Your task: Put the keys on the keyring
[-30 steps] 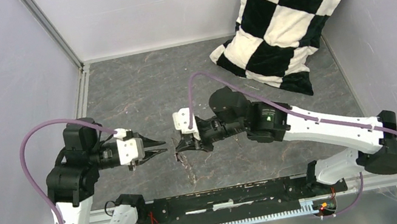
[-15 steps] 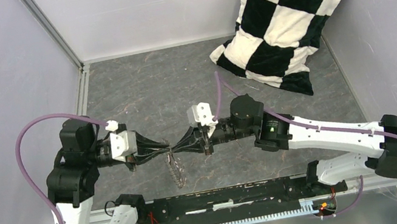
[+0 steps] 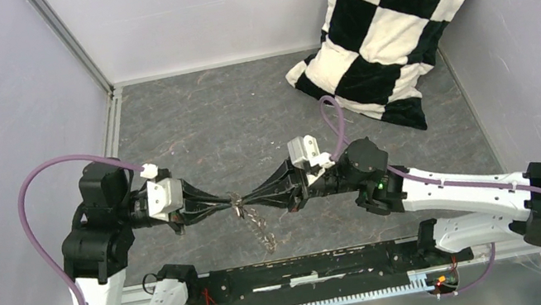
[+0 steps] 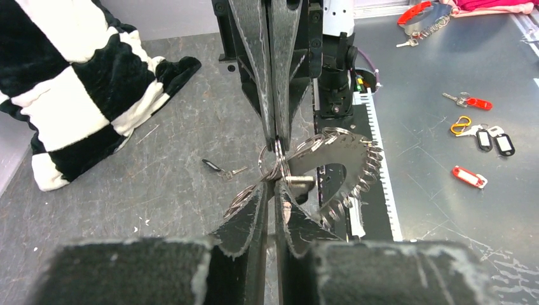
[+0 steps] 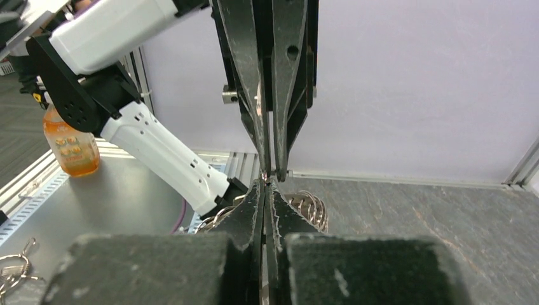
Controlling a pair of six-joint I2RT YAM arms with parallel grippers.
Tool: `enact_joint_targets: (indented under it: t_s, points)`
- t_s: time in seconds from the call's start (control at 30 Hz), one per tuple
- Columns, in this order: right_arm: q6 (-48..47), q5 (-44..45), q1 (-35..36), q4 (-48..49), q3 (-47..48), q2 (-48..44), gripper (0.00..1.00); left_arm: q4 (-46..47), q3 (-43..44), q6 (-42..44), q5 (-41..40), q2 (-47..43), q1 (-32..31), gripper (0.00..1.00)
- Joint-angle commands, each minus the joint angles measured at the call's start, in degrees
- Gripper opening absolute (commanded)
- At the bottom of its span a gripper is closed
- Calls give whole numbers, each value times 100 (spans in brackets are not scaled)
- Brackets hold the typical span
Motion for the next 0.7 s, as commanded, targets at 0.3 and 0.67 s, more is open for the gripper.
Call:
enact_joint_targets:
  t_s: [0.3,0.67]
  points:
    - [196,54,-27,994,168,77,0,126,201,-274,170,32,-14,14]
    - [-59,218,-23,738,168,-32,0,-132,301,-244,235,59,-14,26]
